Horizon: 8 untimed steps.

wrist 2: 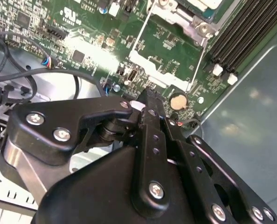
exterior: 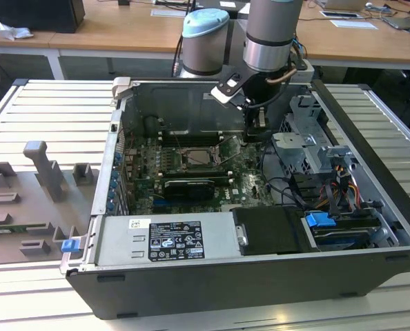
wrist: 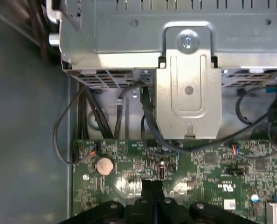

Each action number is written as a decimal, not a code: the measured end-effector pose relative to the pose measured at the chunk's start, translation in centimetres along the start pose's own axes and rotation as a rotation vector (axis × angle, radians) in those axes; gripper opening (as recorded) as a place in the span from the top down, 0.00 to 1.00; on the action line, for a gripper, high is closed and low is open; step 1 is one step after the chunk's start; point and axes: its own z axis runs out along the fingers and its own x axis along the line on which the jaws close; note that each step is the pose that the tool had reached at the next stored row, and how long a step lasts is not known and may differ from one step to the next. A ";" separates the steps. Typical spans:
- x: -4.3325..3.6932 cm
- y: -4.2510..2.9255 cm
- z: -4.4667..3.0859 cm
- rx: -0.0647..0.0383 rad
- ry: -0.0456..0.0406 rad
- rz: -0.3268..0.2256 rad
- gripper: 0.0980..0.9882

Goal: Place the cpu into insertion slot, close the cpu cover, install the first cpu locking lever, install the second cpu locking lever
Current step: 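Close the cpu cover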

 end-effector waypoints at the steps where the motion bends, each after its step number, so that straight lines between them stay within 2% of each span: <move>1: 0.00 0.00 0.27 0.000 0.0001 0.000 0.99; 4: -0.01 -0.02 0.87 0.002 0.0001 -0.001 0.99; 8: -0.01 -0.09 0.87 0.019 -0.0001 0.000 0.99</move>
